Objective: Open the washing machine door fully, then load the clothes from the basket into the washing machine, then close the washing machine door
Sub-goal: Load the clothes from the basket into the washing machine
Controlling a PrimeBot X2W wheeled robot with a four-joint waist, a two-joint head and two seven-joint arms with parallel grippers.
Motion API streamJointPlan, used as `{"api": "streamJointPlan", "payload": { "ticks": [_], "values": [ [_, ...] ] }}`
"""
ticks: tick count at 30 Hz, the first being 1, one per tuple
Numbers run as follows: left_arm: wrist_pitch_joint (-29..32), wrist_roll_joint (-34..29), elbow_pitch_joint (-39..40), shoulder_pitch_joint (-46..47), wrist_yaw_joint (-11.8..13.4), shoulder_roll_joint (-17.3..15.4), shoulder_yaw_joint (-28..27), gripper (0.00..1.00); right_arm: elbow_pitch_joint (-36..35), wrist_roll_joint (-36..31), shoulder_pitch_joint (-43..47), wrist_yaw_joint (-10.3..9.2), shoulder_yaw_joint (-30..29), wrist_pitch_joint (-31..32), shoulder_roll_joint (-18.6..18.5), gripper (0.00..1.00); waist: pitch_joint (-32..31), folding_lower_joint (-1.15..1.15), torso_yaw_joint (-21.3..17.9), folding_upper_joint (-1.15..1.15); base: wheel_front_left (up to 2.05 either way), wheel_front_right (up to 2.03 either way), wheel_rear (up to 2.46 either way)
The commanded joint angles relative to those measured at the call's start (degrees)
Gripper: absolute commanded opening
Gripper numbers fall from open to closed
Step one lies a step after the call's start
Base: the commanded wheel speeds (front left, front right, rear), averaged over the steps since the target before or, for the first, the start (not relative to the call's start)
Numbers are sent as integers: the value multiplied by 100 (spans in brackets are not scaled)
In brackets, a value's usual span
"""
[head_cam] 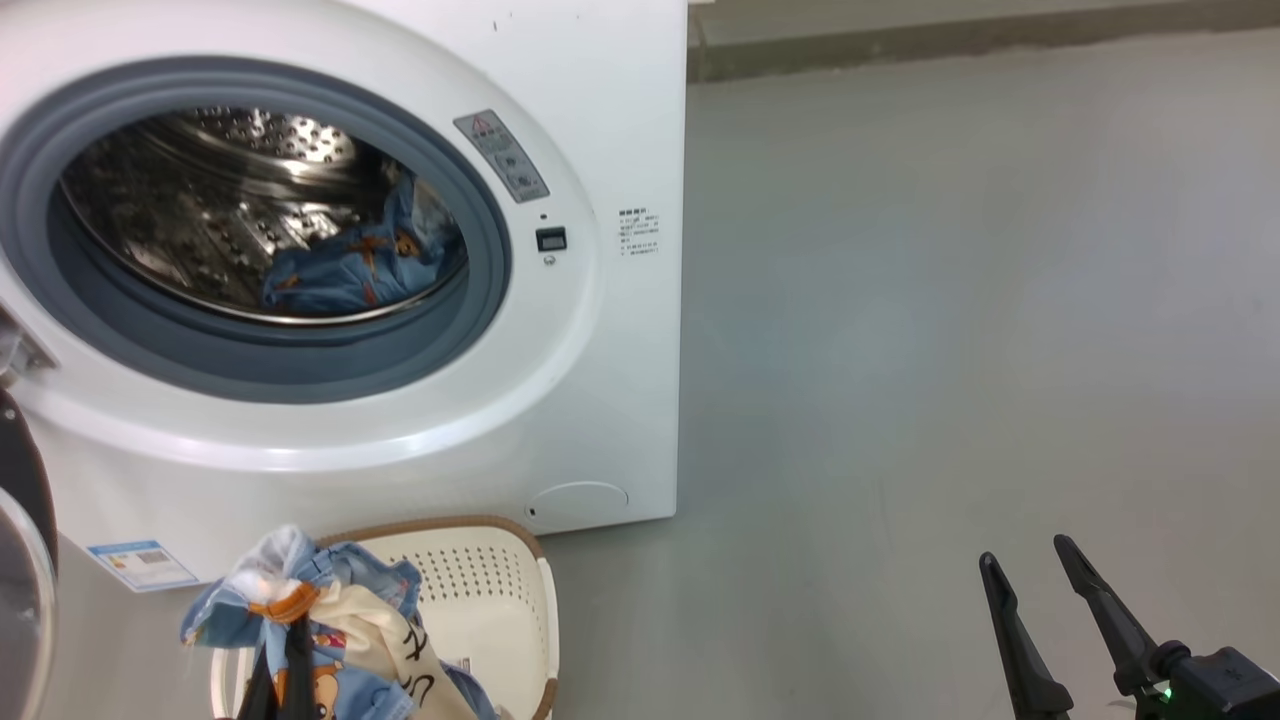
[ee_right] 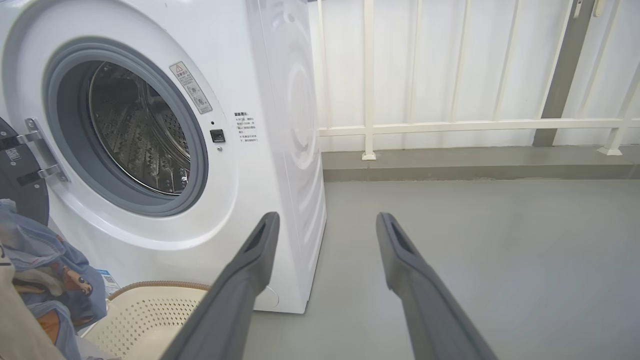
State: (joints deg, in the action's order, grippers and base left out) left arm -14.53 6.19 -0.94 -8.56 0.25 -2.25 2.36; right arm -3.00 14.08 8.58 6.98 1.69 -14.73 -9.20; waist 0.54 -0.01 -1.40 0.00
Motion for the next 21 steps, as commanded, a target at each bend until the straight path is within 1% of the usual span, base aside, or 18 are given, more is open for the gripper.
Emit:
{"api": "streamJointPlan", "payload": {
  "ticks": [1, 21],
  "values": [
    [-47, -32, 233, 108, 35, -72, -157, 0, -135, -47, -23, 51, 155, -27, -69, 100, -117, 1, 11, 0, 0, 0, 0],
    [-47, 7, 174, 77, 71, -99, -158, 0, -98, -16, 45, 51, 205, -27, -35, 100, -117, 1, 134, 0, 0, 0, 0]
  ]
}}
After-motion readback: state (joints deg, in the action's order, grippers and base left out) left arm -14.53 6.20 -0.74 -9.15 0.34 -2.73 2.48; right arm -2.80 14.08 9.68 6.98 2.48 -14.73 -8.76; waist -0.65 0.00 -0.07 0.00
